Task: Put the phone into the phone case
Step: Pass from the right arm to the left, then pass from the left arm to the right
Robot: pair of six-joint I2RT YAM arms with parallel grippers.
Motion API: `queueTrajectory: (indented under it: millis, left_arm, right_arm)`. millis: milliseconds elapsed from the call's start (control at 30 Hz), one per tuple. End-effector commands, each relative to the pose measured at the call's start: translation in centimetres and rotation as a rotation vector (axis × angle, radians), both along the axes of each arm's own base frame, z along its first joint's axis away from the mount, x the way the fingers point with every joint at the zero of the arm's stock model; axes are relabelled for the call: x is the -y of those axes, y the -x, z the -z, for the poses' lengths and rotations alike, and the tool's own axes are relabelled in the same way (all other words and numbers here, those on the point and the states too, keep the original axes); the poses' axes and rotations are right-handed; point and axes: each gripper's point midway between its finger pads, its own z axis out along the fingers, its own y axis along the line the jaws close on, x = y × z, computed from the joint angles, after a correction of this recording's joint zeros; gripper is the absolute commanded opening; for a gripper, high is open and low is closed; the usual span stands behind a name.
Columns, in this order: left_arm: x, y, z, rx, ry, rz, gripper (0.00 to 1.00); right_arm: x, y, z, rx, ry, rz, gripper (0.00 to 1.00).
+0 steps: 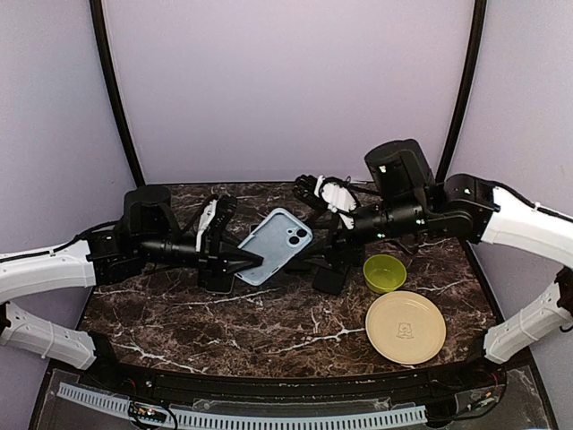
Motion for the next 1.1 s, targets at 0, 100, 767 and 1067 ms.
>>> queueTrajectory:
  millis: [0, 100, 767, 1067]
  left_arm:
    - [-0.6, -1.1, -4.6, 0.011, 0.234, -0.117, 0.0]
    - [-1.5, -1.4, -5.3, 0.016, 0.356, -0.165, 0.0]
    - [-1.5, -2.3, -4.8, -0.034, 0.349, -0.22, 0.28]
    - [-3.9, -4.9, -5.7, 0.052, 0.353, -0.429, 0.67]
  right_arm:
    - [-2.2, -1.6, -6.2, -0.008, -0.488, 0.046, 0.74]
    - [-2.7, -1.1, -6.5, -0.095, -0.641, 0.041, 0.72]
    - [-4.5, -3.4, -4.5, -0.325, -0.662, 0.092, 0.0]
    - [-0.3, -4.1, 9.5, -0.671, -0.076, 0.309, 0.0]
